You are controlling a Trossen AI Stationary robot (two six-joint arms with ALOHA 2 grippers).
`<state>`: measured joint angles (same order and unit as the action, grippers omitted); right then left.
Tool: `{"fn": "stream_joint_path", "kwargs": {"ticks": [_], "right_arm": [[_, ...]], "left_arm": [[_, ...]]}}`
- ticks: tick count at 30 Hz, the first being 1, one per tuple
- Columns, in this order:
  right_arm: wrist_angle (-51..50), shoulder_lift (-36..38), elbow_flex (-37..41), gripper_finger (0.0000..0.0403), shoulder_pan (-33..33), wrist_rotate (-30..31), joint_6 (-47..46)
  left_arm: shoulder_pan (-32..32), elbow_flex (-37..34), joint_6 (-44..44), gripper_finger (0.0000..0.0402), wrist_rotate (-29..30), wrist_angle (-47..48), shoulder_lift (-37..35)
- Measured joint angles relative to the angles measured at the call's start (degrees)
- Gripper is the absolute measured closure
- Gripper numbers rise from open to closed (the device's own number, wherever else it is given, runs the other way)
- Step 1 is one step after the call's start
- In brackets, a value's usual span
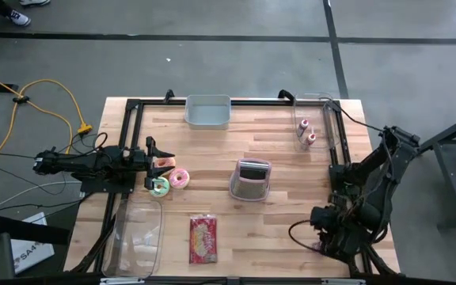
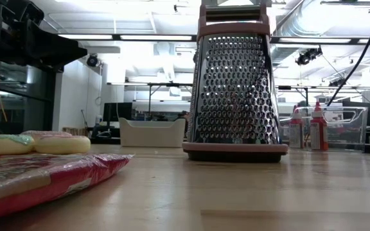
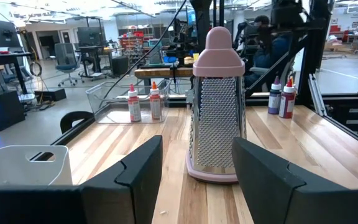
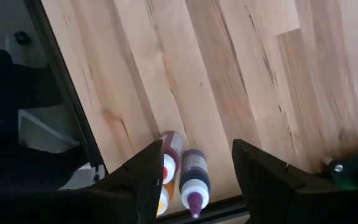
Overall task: Pick & Place Food Item
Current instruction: Put the red food coloring into the right transparent bin
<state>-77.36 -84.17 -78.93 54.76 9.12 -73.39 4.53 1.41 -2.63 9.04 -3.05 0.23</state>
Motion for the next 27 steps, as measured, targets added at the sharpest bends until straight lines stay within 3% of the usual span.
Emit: {"fn": "stream_joint_path", "kwargs": {"ticks": [6,27], "right_arm": [[-1.4,-4.6,-4.0,0.0224,1.8,1.1,1.1],[2.3,-9.7,-3.9,0.0224,7.9,1.3,-2.4]], "left_arm": [[0.0,0.0,0.0,0.0214,0.0,0.0,0.0],[0.0,0.0,0.0,0.0214,0.0,0.0,0.0]]}}
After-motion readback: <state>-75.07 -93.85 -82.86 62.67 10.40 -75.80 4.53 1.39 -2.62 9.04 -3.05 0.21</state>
